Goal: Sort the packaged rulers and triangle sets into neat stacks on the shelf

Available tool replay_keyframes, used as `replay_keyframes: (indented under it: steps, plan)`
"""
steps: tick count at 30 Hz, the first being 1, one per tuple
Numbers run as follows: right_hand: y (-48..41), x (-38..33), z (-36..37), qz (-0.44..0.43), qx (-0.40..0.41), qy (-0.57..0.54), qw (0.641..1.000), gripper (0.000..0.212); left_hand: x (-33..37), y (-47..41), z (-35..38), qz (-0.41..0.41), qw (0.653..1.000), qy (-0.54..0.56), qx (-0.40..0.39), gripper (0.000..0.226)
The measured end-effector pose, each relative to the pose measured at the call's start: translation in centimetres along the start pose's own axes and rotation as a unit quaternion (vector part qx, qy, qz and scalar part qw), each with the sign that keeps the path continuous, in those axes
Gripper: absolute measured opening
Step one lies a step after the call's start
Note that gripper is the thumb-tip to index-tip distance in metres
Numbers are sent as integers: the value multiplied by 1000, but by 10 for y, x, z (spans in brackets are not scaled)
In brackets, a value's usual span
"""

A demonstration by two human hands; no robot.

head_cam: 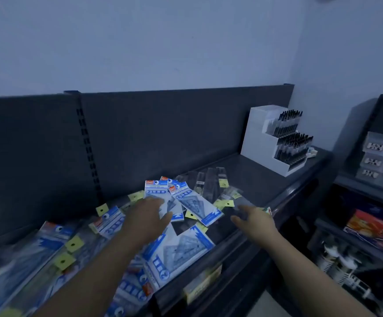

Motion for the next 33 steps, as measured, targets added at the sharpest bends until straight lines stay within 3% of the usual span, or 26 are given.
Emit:
replay_keyframes:
  steps: [6,10,15,20,23,26,33]
  plan:
    - [-59,3,-3,48,-11,-19,999,45,6,-70,23,18,999,20,-36,53]
    - [-98,11,4,66,-34,-35,997,62,19,-111,41,19,998,14,-60,50]
    - [-141,12,14,57,-66,-15,996,55,39,-152,74,-7,993,37,-114,56]
    - [-184,0,22,15,-94,70,993,95,41,-188,100,-93,974,-35,-202,89]
    - [-211,-6,26,-9,-113,64,992,94,39,-202,107,-138,970,-58,-191,103]
    - [-236,-8,24,-30,-125,41,991,77,30,-216,108,-179,966,-61,-177,95]
    - [-276,-11,22,-43,-143,-52,987,42,28,-228,107,-183,970,-66,-143,39]
Point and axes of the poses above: each hand's wrist, its own y-axis away from the middle knuckle, its own z-axis out of the palm, x = y × z, the point moved 5 cm from there along -y, towards the middle knuckle, and after that the axes turned 15 degrees about z, right-handed, at the moved point
